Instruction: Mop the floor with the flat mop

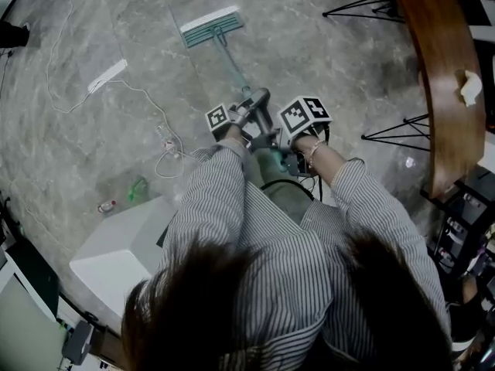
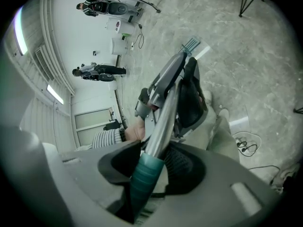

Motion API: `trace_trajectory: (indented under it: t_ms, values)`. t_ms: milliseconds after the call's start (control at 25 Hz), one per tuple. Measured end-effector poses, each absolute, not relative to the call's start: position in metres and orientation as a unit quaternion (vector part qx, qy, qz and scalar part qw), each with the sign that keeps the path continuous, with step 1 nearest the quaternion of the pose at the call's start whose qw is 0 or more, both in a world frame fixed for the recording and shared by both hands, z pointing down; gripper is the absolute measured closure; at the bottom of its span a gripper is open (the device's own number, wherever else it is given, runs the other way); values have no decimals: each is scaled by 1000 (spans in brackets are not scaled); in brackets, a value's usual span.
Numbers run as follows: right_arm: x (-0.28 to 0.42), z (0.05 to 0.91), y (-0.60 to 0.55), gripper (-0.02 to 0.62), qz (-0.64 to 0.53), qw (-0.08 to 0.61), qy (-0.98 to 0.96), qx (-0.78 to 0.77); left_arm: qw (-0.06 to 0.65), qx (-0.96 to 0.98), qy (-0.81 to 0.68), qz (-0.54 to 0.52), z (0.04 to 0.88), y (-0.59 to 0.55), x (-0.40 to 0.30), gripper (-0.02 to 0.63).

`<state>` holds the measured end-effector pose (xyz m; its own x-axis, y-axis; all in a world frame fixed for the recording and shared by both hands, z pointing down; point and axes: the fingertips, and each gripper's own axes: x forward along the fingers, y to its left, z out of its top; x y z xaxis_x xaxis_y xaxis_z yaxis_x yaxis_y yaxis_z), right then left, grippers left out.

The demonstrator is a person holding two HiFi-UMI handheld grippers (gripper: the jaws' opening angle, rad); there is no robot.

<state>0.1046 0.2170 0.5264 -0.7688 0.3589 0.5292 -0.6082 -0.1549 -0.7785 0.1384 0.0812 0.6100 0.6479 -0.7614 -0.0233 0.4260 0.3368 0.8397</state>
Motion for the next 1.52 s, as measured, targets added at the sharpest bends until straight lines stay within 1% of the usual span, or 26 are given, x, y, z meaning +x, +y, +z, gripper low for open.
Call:
trace_trajectory:
  t_ms: [280,800,1520]
  values:
    - [97,523,237,445,765,301,-559,108,807,440,-191,-346,608,104,136,531]
    - [89,524,256,445,758,321,-557,111,802,437,-181,-364,605,121,128,529]
    - [86,525,258,445,762,307,-559,109,809,444,-180,-341,609,125,129,529]
